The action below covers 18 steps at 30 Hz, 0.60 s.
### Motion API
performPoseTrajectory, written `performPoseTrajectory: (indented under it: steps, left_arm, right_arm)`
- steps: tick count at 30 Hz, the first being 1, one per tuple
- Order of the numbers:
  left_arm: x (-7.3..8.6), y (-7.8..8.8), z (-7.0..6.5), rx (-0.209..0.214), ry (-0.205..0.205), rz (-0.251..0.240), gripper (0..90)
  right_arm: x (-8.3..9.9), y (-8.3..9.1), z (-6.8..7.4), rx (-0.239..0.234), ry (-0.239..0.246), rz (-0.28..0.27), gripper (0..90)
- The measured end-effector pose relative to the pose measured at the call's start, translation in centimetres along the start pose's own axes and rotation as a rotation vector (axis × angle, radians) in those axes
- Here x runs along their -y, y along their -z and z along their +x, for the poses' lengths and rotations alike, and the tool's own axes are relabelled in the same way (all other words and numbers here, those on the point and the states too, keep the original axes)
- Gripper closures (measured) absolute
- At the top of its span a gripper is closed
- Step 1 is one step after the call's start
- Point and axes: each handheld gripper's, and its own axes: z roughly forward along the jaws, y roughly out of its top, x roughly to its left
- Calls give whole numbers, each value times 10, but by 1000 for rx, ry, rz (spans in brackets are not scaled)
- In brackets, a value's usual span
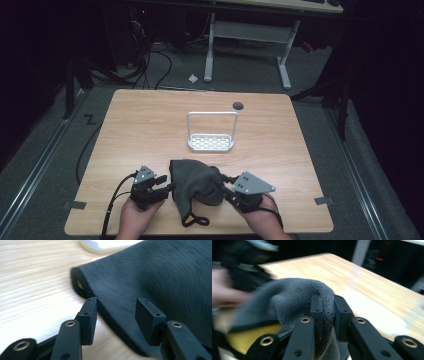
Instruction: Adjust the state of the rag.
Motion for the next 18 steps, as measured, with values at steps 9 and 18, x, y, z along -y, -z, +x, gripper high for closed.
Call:
performPoseTrajectory:
  steps: [9,18]
  left_arm:
    - [-4,-4,-32,85,-79,22,447]
    - [0,-11,-70,216,-133,13,319]
  right_arm:
    - [67,-26,-65,155,-102,259,747]
    - [75,-35,-80,187,-168,296,646]
